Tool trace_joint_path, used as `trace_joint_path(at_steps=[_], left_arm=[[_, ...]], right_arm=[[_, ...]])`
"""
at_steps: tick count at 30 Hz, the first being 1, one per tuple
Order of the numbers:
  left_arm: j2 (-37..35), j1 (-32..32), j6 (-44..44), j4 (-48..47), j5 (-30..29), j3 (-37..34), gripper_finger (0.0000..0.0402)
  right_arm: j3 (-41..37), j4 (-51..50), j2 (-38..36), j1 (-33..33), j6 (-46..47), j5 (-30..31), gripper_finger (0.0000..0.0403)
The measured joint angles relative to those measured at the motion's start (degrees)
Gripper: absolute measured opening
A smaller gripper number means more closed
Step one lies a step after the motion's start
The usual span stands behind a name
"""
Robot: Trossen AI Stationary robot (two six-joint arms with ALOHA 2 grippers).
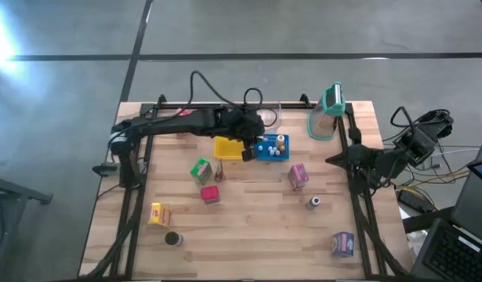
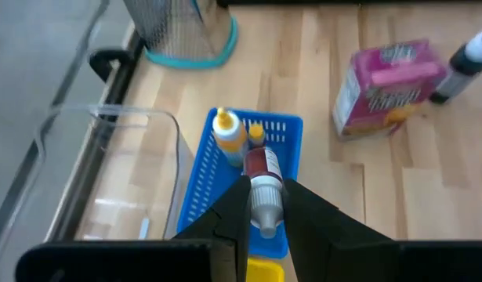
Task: Pick & Place Kitchen Items
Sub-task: Put the orange food coloring bottle into the blue bin
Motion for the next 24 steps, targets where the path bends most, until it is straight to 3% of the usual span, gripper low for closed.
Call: trace_joint_path(at_steps=[18, 24], left_arm=[[24.69, 2.65, 5.33, -29.68, 1.58, 36.62, 0.0068], [25.64, 3.04, 4.89, -29.71, 2.27, 34.20, 0.0068]], right_arm=[[-6.47, 0.97, -7.29, -0.01, 0.02, 1.45, 0.0008], [-8.52, 1.08, -7.40, 0.01, 0.02, 1.45, 0.0008]])
